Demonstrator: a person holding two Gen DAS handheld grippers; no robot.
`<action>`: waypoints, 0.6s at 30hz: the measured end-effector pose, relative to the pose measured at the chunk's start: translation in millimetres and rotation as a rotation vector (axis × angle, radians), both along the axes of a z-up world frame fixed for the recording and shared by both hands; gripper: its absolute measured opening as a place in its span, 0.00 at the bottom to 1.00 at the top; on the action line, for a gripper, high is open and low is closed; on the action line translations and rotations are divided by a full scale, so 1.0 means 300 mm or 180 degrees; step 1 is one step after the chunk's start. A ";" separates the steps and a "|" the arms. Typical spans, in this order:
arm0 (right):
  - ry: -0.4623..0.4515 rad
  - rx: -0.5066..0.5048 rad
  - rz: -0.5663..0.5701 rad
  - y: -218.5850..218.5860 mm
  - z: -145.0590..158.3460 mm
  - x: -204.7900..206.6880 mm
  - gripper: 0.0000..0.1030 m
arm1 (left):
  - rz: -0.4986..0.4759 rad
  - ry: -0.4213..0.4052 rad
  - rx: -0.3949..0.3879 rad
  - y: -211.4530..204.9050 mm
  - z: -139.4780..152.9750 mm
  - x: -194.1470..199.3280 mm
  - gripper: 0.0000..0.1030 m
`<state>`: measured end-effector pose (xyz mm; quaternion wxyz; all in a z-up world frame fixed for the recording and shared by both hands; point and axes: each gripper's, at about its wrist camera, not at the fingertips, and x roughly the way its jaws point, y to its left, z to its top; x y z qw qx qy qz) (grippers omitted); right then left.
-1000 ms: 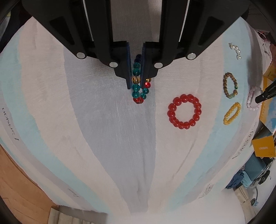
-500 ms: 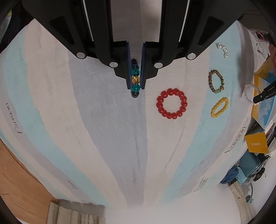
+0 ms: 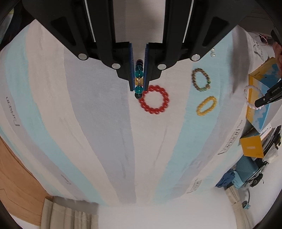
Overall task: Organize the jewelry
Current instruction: 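Lift both bead bracelets and carry them over the white box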
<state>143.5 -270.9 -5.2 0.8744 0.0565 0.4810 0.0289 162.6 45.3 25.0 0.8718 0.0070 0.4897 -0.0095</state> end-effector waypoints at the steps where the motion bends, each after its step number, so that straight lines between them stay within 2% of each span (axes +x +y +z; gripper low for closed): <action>1: -0.0012 0.0003 0.0022 0.019 0.014 0.002 0.08 | 0.0008 -0.0019 -0.0024 0.010 0.014 -0.006 0.10; 10: -0.0152 0.0010 0.0243 0.222 0.124 0.022 0.08 | 0.0076 -0.0211 -0.0058 0.130 0.161 -0.073 0.10; 18: -0.0253 0.0033 0.0549 0.511 0.217 0.042 0.08 | 0.0286 -0.0343 0.0004 0.333 0.265 -0.138 0.10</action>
